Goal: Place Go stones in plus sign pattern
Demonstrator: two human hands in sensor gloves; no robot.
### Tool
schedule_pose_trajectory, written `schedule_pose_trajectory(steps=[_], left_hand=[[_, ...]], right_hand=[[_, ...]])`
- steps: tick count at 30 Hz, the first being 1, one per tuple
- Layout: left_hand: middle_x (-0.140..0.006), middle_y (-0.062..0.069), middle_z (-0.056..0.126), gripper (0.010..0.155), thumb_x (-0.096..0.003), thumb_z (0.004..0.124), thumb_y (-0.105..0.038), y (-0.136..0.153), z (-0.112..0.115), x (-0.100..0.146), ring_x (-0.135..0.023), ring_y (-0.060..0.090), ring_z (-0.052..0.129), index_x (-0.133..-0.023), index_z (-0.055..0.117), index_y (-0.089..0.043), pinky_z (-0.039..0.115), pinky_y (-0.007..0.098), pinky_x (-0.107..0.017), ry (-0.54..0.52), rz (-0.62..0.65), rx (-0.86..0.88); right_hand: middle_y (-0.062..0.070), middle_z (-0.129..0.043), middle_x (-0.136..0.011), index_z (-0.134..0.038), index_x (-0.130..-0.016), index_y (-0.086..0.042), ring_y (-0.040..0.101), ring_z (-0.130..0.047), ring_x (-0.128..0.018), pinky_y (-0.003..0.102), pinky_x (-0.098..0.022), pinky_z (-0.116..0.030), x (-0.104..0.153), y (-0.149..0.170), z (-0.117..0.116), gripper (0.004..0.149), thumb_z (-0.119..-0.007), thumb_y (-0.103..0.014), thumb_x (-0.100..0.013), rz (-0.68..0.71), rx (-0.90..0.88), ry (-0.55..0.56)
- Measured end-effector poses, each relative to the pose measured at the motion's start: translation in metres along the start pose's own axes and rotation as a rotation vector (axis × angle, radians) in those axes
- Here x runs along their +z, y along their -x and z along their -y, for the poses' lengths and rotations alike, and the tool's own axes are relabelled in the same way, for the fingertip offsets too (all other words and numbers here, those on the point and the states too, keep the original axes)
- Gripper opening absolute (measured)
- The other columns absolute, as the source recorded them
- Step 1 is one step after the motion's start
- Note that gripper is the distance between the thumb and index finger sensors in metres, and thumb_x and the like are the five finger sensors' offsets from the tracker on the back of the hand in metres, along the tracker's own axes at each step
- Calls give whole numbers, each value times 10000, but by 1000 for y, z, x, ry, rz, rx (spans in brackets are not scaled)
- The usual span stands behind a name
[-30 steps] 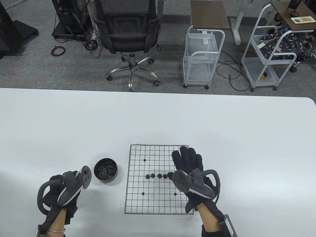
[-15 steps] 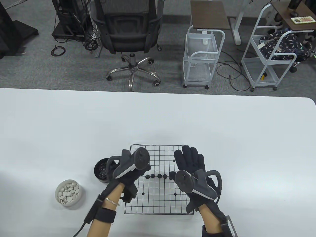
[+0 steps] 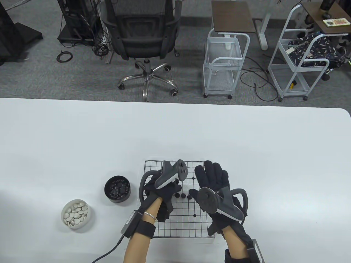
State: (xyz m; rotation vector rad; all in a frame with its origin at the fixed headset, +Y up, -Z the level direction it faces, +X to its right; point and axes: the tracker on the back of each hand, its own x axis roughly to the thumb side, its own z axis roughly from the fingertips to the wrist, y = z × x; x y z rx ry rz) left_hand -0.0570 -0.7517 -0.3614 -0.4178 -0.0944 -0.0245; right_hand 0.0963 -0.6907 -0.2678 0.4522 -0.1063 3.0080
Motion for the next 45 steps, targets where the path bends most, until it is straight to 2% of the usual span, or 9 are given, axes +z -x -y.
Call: schedule_pose_trajectory(steps=[11,19,23,26,28,33,39,42,45], left_hand=[[-575,-87,1017,412,-428,754,-557,-14,-1,0,-321,-6,942,-740,898,-328,827,327,-555,-29,-30,-152],[-682,-75,1021,476,-432,715,-582,-14,-3,4,-420,18,979,-803,877,-332,806,357,-601,-47,-51,-272],[-770,-74,995,534,-432,695,-586,-2,-14,21,-535,34,1006,-878,824,-323,785,389,-651,-129,-14,-330],[-804,-83,983,555,-431,684,-595,26,-25,53,-587,33,1015,-903,803,-328,782,402,-670,-278,13,-370],[-821,-84,977,571,-429,685,-602,52,-30,72,-612,36,1018,-916,795,-326,780,412,-678,-347,-22,-383],[-867,-73,967,628,-413,707,-614,133,-30,114,-636,41,1022,-960,769,-313,784,412,-681,-435,-249,-464],[-763,-79,1024,575,-400,758,-585,216,-5,131,-492,8,1035,-894,838,-304,831,363,-611,-309,-503,-425],[-672,-86,1051,523,-393,771,-572,242,16,125,-401,-7,1031,-828,883,-304,852,340,-565,-177,-560,-398],[-663,-75,1063,535,-382,780,-571,258,29,118,-375,-4,1033,-823,897,-291,860,340,-547,-67,-583,-357]], right_hand=[[265,-198,-1163,-230,-1144,-116,552,-274,-1069,613,-747,-307,0,4,0,770,-534,-530,-571,-13,-10,-5],[266,-197,-1163,-229,-1144,-117,554,-273,-1068,613,-747,-308,0,5,0,769,-534,-530,-571,-15,-13,-5],[266,-199,-1163,-227,-1144,-115,553,-277,-1068,613,-747,-309,0,5,0,771,-534,-530,-571,-12,-14,-4],[266,-199,-1163,-224,-1144,-113,552,-278,-1069,613,-746,-309,0,5,0,773,-532,-531,-571,-7,-10,1],[267,-200,-1162,-224,-1144,-112,554,-279,-1068,613,-746,-310,0,4,0,774,-532,-532,-572,-4,-7,2],[266,-201,-1163,-226,-1144,-112,553,-280,-1068,613,-745,-312,0,1,-1,773,-532,-532,-572,2,20,1],[266,-200,-1163,-225,-1144,-112,553,-281,-1068,613,-746,-312,0,-1,-1,775,-532,-532,-571,6,27,4],[267,-202,-1163,-227,-1144,-112,553,-281,-1068,613,-745,-312,0,-1,-2,773,-533,-532,-571,4,25,-1],[267,-203,-1162,-227,-1144,-111,553,-280,-1068,613,-746,-312,0,-1,-3,774,-532,-532,-571,2,27,-7]])
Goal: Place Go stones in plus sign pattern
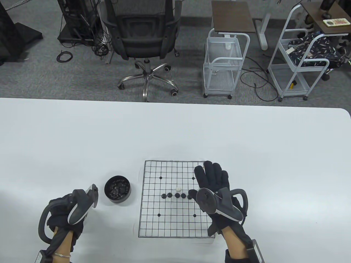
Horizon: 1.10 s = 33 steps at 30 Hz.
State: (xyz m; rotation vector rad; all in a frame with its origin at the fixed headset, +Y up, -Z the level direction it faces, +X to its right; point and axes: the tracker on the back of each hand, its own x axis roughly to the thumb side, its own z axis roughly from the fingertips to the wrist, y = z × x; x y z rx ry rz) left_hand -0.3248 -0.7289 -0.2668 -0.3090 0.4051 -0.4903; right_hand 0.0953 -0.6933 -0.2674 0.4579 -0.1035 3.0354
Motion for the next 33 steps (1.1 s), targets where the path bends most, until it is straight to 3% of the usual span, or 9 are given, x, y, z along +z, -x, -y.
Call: schedule_pose_trajectory(steps=[5,11,24,33], left_hand=[[-630,-52,1086,546,-376,781,-573,-2,5,-4,-323,-9,1043,-803,925,-263,885,335,-505,80,53,50],[-588,-38,1066,489,-381,799,-515,-11,9,-6,-331,-38,1035,-780,917,-258,881,308,-517,86,54,-29],[-585,-34,1061,403,-426,796,-420,4,13,-10,-336,-39,1027,-784,913,-274,876,303,-528,126,88,134],[-582,-19,1050,394,-434,791,-406,1,11,-8,-340,-25,1016,-780,909,-260,863,316,-541,122,100,120]], right_hand=[[265,-203,-1163,-227,-1144,-111,553,-281,-1068,613,-746,-313,1,0,0,774,-532,-532,-571,-4,4,-7],[267,-205,-1162,-227,-1144,-112,553,-282,-1068,613,-746,-313,1,0,0,773,-532,-532,-570,-9,12,-16],[268,-203,-1162,-226,-1144,-111,552,-283,-1068,613,-745,-313,1,0,0,774,-533,-531,-571,-9,14,-23],[267,-203,-1162,-227,-1143,-112,552,-282,-1068,614,-745,-313,0,0,-1,773,-533,-531,-571,-12,14,-29]])
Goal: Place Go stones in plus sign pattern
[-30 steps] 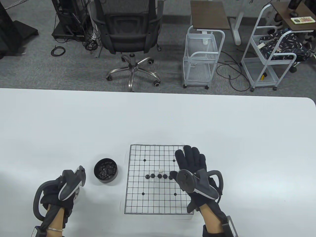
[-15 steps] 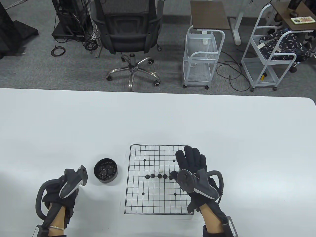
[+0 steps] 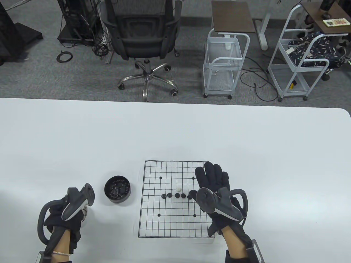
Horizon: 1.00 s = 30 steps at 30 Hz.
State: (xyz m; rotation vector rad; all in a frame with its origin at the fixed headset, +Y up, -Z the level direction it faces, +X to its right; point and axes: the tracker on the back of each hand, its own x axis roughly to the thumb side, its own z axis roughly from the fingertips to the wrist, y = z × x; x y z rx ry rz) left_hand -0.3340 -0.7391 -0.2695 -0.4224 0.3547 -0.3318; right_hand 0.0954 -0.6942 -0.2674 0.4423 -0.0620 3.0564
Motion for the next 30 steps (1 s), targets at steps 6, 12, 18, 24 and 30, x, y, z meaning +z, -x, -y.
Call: schedule_pose_trajectory(steps=[6,12,18,24,30], left_hand=[[-595,-32,1058,387,-433,792,-403,3,-4,3,-351,-18,1017,-776,913,-270,858,323,-547,-23,11,27],[-592,-42,1062,386,-432,791,-410,4,-34,25,-346,-24,1017,-772,916,-279,863,317,-542,-183,86,115],[-572,-59,1074,386,-429,790,-424,-24,-81,44,-321,-42,1021,-762,927,-283,881,305,-516,-280,410,339],[-578,-61,1072,386,-432,789,-423,-90,-121,48,-325,-42,1022,-766,922,-284,880,307,-518,-287,613,401],[-642,-42,1045,387,-463,782,-409,-172,-134,38,-390,-4,1011,-810,889,-275,835,334,-578,-137,705,553]], right_hand=[[267,-203,-1162,-227,-1144,-111,554,-283,-1067,614,-745,-313,0,0,0,774,-533,-531,-570,-2,0,-1],[267,-202,-1162,-226,-1144,-111,555,-281,-1067,614,-745,-312,-1,0,0,773,-533,-530,-571,-4,-3,2],[268,-203,-1162,-227,-1143,-112,553,-282,-1068,614,-745,-313,0,1,0,773,-534,-530,-571,-14,-3,1],[266,-201,-1162,-225,-1143,-111,554,-282,-1067,614,-745,-312,1,3,0,774,-534,-530,-571,-26,-7,0],[268,-202,-1161,-225,-1143,-112,553,-282,-1067,613,-745,-312,3,6,0,774,-534,-530,-570,-43,-6,-2]])
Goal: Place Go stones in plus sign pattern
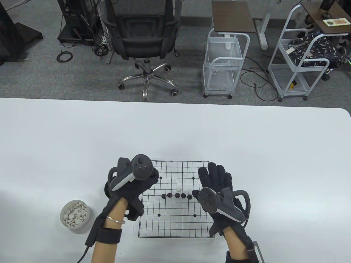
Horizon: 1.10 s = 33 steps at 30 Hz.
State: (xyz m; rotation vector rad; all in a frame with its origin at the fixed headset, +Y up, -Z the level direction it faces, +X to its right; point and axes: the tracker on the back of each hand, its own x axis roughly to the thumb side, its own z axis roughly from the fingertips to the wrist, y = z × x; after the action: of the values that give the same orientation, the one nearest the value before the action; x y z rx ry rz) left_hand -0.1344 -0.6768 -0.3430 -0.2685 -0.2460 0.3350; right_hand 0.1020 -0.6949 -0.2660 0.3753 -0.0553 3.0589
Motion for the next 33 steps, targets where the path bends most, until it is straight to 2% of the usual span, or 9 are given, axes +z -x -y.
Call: schedule_pose_trajectory(steps=[3,10,20,33], left_hand=[[-690,-45,1020,385,-491,769,-409,-15,21,-25,-438,3,999,-844,859,-284,806,334,-621,89,-50,17],[-731,-64,1000,385,-515,749,-423,-37,53,-57,-482,-10,986,-873,829,-307,787,325,-657,161,-144,-129],[-730,-75,1001,382,-525,736,-432,-39,75,-68,-505,-16,980,-881,821,-323,781,321,-669,184,-207,-246],[-742,-105,980,386,-529,715,-459,-43,79,-66,-543,-12,976,-894,796,-362,766,336,-687,174,-229,-318]], right_hand=[[268,-202,-1161,-225,-1143,-111,553,-280,-1068,613,-745,-312,2,2,0,774,-533,-530,-570,-10,1,-2],[266,-202,-1162,-225,-1143,-113,553,-281,-1068,613,-746,-311,8,8,-1,772,-533,-530,-570,-40,0,-5],[265,-201,-1162,-224,-1142,-114,551,-281,-1068,612,-746,-312,11,10,-2,772,-532,-531,-570,-51,-1,-3],[266,-202,-1161,-224,-1143,-113,553,-282,-1067,613,-745,-313,11,10,-2,772,-530,-532,-570,-52,0,-4]])
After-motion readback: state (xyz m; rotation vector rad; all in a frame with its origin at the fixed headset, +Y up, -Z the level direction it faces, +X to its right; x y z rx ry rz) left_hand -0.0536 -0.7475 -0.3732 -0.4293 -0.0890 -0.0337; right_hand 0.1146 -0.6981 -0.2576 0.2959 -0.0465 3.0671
